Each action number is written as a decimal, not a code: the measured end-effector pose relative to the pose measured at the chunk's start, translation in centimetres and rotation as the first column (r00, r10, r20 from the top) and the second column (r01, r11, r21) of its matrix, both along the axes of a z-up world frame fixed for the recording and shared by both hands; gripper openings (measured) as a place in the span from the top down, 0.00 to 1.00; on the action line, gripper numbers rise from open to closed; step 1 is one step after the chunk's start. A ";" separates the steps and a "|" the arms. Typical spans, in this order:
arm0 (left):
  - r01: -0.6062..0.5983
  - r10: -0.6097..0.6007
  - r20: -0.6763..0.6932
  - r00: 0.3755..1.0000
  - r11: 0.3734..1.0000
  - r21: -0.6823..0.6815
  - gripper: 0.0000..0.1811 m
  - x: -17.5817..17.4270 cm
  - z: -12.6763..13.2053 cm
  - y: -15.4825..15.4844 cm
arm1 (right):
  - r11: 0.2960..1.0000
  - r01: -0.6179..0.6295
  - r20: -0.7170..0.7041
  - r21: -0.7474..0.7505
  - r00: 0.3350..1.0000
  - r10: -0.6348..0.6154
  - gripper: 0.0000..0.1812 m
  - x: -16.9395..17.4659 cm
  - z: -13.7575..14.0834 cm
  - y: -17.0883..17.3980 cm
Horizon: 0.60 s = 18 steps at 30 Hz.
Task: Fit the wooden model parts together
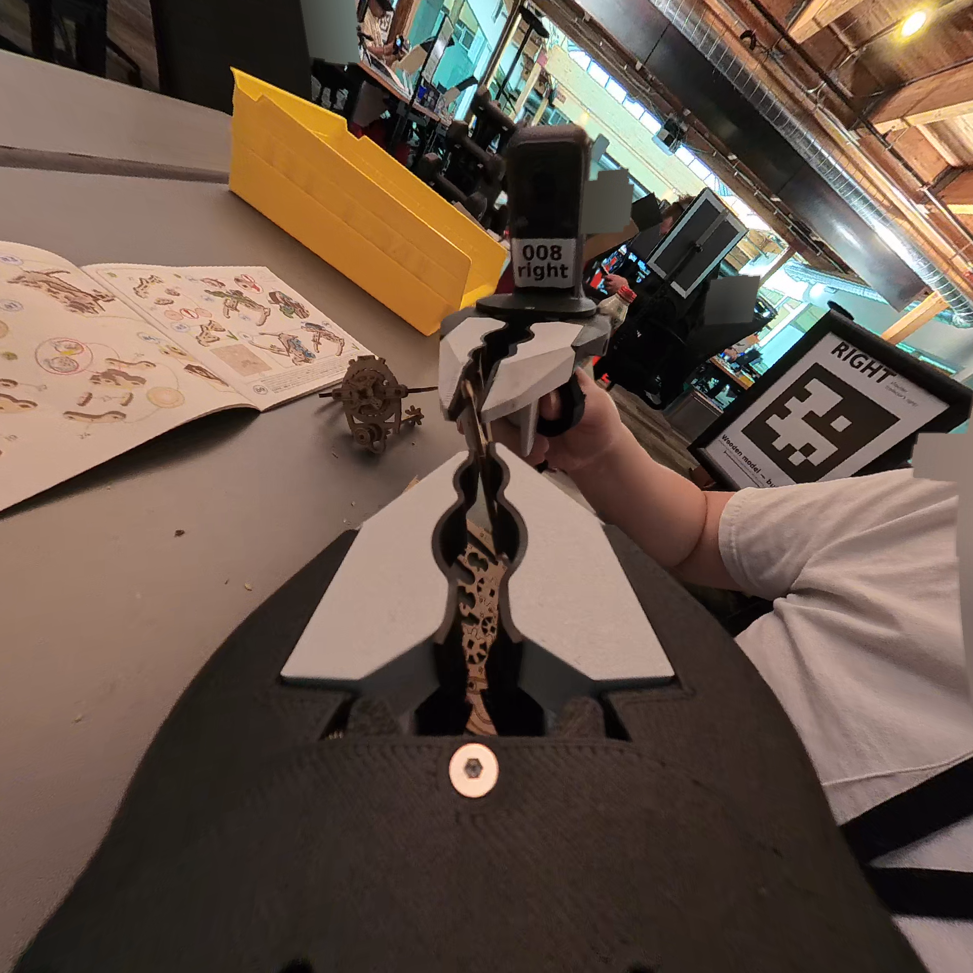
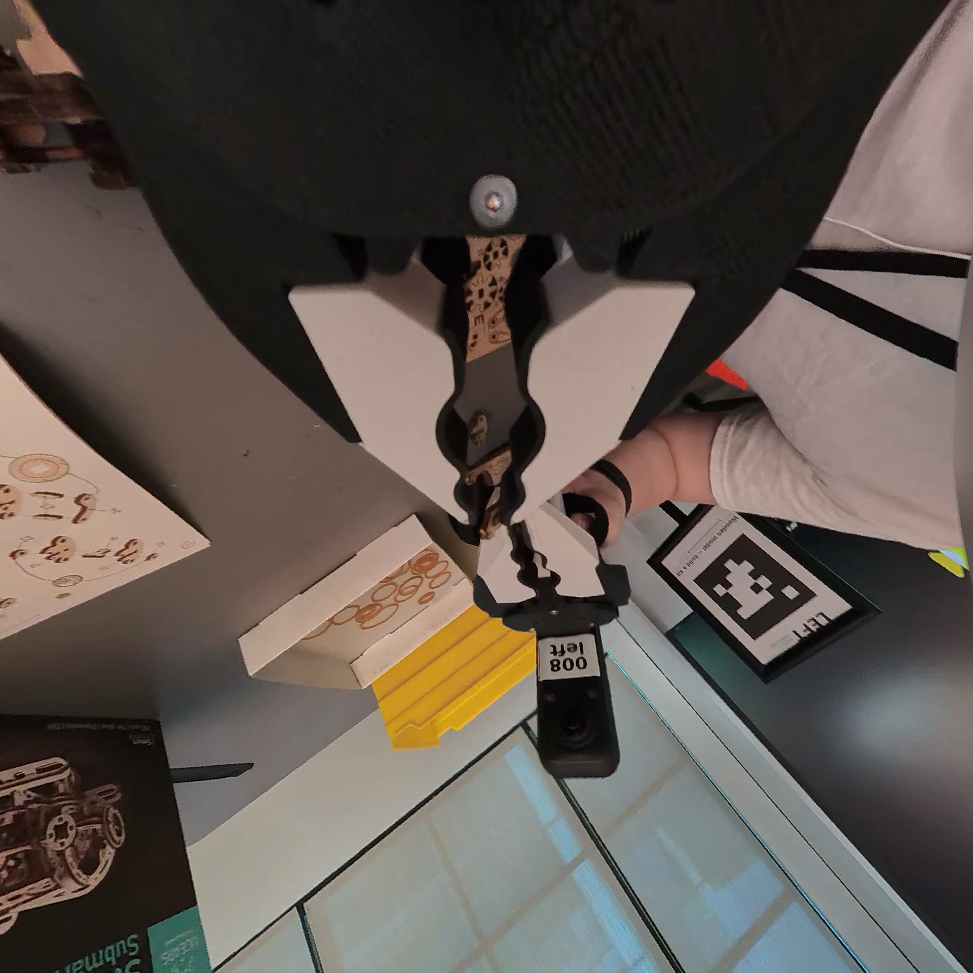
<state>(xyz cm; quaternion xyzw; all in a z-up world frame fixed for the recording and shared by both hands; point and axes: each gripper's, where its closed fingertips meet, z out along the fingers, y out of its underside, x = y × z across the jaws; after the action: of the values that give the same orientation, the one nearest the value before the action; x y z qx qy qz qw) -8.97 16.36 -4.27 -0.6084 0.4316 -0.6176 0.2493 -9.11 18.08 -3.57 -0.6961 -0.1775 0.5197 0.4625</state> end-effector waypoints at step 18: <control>-0.128 0.120 0.091 0.989 0.987 0.094 1.00 0.2 1.3 0.4 | 0.997 0.080 -0.176 -0.019 0.981 -0.082 0.90 0.8 2.5 0.3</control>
<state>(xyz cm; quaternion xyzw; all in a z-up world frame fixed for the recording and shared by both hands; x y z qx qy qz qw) -8.76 16.73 -2.95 -0.5941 0.4120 -0.6040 0.3353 -8.35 18.35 -1.09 -0.6566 -0.1044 0.5611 0.4931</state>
